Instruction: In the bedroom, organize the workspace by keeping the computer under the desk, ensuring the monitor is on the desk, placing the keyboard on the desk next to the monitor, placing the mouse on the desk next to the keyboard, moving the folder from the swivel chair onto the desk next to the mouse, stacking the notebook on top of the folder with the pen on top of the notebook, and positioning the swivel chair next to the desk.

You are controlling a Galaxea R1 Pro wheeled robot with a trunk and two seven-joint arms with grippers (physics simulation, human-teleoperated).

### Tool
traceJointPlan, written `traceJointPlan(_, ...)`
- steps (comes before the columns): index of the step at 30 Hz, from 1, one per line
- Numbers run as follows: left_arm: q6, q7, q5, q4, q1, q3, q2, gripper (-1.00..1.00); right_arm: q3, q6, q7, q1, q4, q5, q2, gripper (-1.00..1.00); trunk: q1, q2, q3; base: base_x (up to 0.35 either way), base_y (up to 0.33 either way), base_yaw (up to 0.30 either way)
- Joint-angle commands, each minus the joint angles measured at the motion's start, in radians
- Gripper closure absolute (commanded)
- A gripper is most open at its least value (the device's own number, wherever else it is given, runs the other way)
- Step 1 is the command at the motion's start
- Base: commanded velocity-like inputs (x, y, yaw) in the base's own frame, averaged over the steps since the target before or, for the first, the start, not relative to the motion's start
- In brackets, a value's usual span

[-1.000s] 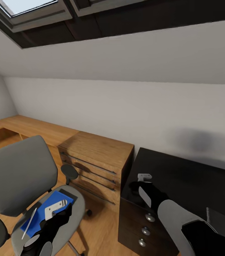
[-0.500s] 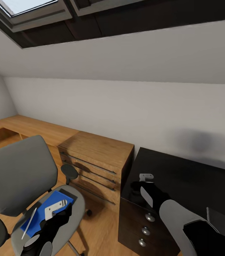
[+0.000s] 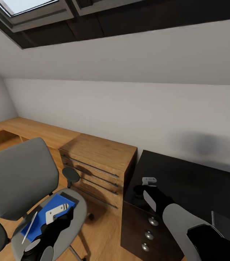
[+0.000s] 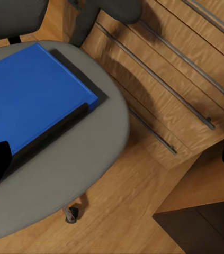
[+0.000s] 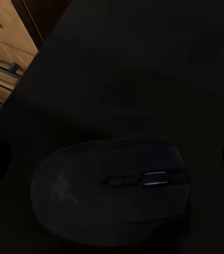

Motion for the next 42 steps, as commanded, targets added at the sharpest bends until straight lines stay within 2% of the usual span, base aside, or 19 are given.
traceJointPlan(1,0.002,0.009,0.01,-0.002,0.0,-0.001,0.0,-1.0,0.009,0.005,-0.008,0.0,-0.002,-0.01,-0.001,-1.0,0.004,-0.008,-0.004,0.0,0.0,0.0)
traceJointPlan(9,0.002,0.009,0.011,-0.002,0.0,-0.001,0.0,-1.0,0.008,0.005,-0.009,0.0,-0.002,-0.009,-0.001,-1.0,0.035,-0.064,-0.029,0.0,0.0,0.0)
traceJointPlan(28,0.004,0.009,0.011,-0.002,0.0,-0.004,0.0,-1.0,0.009,0.005,-0.006,0.001,0.0,-0.011,0.004,-1.0,0.035,-0.064,-0.029,0.0,0.0,0.0)
traceJointPlan(31,0.004,0.009,0.01,-0.003,0.0,-0.005,0.0,-1.0,0.009,0.005,-0.005,0.001,0.0,-0.011,0.004,-1.0,0.046,-0.085,-0.039,0.0,0.0,0.0)
traceJointPlan(36,0.004,0.009,0.011,-0.003,0.0,-0.006,0.0,-1.0,0.01,0.005,-0.005,0.001,0.0,-0.011,0.004,-1.0,0.046,-0.085,-0.039,0.0,0.0,0.0)
traceJointPlan(42,0.004,0.009,0.011,-0.003,0.0,-0.006,0.0,-1.0,0.01,0.005,-0.005,0.001,0.0,-0.011,0.004,-1.0,0.069,-0.127,-0.057,0.0,0.0,0.0)
